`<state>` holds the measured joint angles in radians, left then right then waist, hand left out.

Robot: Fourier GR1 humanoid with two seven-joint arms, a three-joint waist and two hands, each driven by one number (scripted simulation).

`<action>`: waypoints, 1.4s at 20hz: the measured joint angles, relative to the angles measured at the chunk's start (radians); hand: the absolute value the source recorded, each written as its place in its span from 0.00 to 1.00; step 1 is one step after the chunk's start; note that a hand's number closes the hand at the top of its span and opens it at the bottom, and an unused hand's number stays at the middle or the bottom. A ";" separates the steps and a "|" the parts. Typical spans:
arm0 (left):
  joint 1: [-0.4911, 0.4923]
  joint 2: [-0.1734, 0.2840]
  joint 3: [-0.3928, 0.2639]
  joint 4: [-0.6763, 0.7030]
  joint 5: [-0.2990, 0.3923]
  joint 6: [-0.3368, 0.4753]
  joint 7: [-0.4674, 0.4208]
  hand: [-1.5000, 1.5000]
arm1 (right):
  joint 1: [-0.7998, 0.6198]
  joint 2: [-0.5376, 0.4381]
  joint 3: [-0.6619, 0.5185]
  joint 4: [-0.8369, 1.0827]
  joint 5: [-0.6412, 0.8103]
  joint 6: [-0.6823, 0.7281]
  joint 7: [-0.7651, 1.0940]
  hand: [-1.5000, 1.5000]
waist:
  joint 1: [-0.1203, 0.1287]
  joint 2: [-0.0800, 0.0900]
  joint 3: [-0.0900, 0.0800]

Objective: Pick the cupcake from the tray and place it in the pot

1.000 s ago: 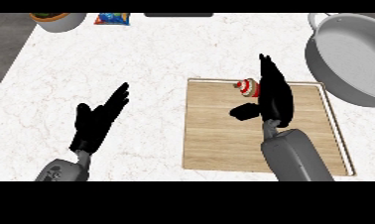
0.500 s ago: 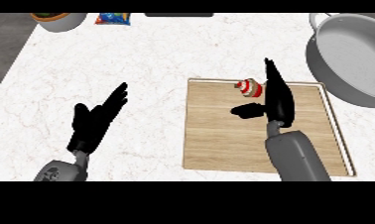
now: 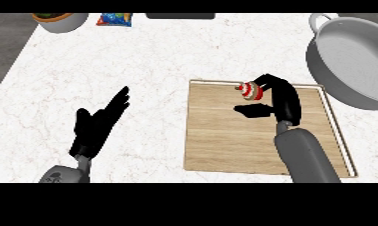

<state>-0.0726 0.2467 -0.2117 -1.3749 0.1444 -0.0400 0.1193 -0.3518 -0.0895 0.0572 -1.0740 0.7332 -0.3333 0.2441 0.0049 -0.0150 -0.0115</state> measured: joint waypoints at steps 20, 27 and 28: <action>0.032 -0.003 0.061 -0.008 -0.002 0.005 0.004 0.50 | 0.255 -0.373 -0.508 0.083 -0.668 0.418 -0.677 1.00 | -0.077 0.011 0.021; 0.000 -0.016 0.036 -0.006 -0.019 -0.010 0.003 0.50 | 0.306 -0.626 -0.661 0.380 -0.726 0.611 -0.957 1.00 | -0.019 0.021 0.019; -0.004 -0.018 0.033 -0.004 -0.022 -0.013 0.003 0.50 | 0.296 -0.655 -0.668 0.424 -0.717 0.612 -0.989 1.00 | -0.013 0.021 0.019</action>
<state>-0.0769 0.2286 -0.1784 -1.3785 0.1223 -0.0526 0.1221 -0.0556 -0.7445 -0.6106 -0.6500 0.0164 0.2789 -0.7449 -0.0077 0.0063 0.0074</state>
